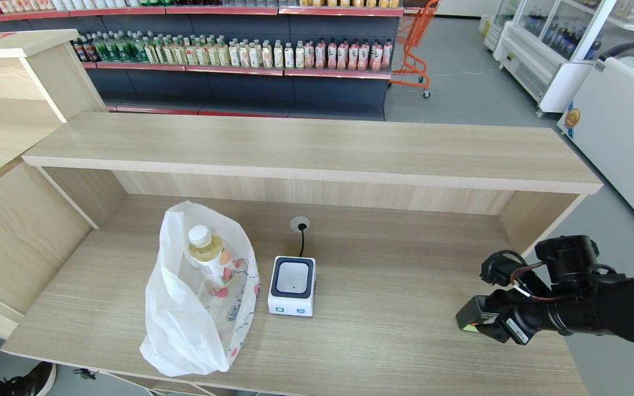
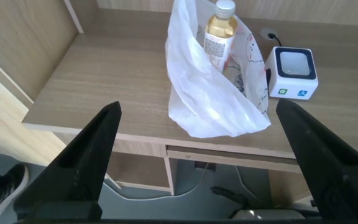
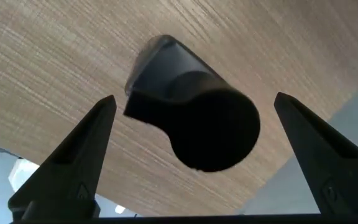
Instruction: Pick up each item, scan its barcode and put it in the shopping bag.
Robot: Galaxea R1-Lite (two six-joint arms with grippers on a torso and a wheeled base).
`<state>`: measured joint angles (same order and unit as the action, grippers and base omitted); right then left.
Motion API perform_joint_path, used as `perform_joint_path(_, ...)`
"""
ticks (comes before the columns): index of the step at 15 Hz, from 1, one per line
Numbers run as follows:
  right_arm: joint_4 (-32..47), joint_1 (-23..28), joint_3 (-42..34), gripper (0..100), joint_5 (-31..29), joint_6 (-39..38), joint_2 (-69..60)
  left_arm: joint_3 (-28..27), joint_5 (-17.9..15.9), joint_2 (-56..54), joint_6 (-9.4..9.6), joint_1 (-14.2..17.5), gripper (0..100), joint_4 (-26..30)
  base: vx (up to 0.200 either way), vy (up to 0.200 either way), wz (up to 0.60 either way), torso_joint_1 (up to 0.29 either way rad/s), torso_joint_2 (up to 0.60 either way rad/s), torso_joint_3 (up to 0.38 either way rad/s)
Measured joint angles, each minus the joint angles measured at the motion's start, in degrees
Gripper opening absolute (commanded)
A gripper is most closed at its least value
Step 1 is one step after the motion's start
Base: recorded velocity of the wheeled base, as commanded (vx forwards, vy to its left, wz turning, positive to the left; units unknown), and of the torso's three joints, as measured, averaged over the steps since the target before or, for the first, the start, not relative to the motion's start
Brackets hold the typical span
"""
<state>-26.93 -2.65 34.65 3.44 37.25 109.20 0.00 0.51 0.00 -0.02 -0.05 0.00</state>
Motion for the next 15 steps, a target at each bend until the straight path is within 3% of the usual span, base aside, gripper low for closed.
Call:
perform_joint_path(3,-0.99,-0.83,1.65,100,0.33,0.24,2.49,0.0,-0.02,0.0,0.0,0.05,100,0.0,0.0,0.0,0.0,0.0,0.0,0.0)
perform_joint_path(4,-1.28,-1.16,1.99,0,0.41,0.24,3.12,0.0,-0.07,0.0,0.02,0.05,100,0.0,0.0,0.0,0.0,0.0,0.0,0.0)
perform_joint_path(15,-1.96,-2.01,1.71,0,6.79,1.55,1.51,0.0,-0.02,0.0,0.02,0.05,100,0.0,0.0,0.0,0.0,0.0,0.0,0.0)
